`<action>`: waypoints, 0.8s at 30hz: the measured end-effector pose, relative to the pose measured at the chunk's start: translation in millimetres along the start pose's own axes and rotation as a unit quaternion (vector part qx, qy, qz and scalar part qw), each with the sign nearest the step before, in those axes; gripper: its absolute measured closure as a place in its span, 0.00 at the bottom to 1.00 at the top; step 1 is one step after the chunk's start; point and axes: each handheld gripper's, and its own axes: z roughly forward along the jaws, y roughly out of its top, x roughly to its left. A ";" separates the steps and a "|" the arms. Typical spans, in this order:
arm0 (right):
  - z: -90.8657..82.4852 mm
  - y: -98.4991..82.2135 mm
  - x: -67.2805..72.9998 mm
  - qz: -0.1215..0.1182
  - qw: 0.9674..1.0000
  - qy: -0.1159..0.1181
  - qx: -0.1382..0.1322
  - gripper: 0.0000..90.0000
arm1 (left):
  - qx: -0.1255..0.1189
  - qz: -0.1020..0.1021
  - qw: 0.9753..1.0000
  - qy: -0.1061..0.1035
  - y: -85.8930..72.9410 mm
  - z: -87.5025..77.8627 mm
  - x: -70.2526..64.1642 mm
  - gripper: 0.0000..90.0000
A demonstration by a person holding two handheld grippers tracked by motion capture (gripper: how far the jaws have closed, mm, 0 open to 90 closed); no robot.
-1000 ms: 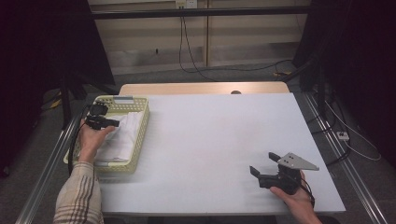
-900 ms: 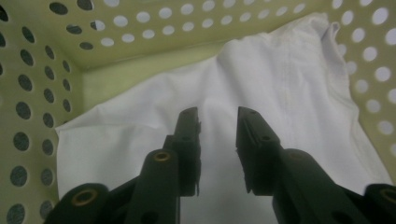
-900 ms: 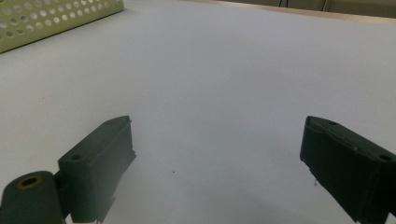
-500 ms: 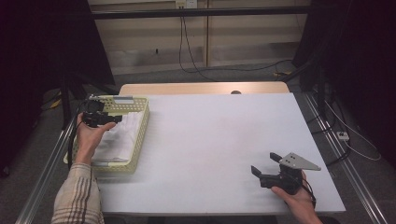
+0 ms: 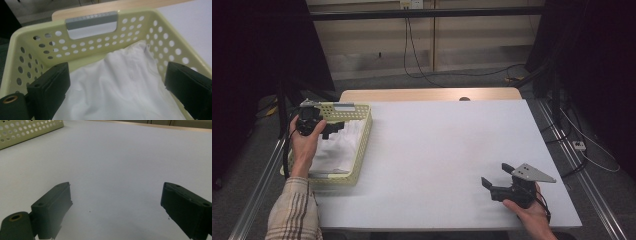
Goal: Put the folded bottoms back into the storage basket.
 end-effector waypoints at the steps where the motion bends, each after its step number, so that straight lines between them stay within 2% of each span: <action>1: 0.2 0.2 0.4 0.000 1.000 -0.001 0.000 0.10 | -0.005 0.002 1.000 -0.003 -0.1 -2.1 -0.8 0.07; 4: -0.3 0.1 0.7 -0.003 1.000 -0.002 0.000 0.10 | -0.010 0.004 1.000 -0.005 -0.5 -8.7 -1.9 0.07; 7: -1.3 0.0 0.7 -0.001 1.000 -0.005 -0.003 0.10 | -0.020 0.004 1.000 0.004 -1.1 -17.0 -3.8 0.07; 10: -1.5 -0.1 0.2 -0.001 1.000 -0.005 -0.004 0.10 | -0.023 0.002 1.000 -0.010 -1.4 -24.0 -4.1 0.07; 13: -1.7 0.0 0.8 -0.002 1.000 -0.004 -0.003 0.10 | -0.024 -0.004 1.000 -0.014 -2.4 -29.9 -3.8 0.07; 21: -1.7 0.4 1.1 -0.001 1.000 -0.004 -0.005 0.10 | -0.047 0.022 0.999 -0.013 -8.2 -45.1 -13.5 0.07; 24: -1.7 0.6 1.4 -0.001 1.000 -0.002 -0.006 0.10 | -0.057 0.022 0.998 -0.017 -11.6 -50.7 -15.0 0.07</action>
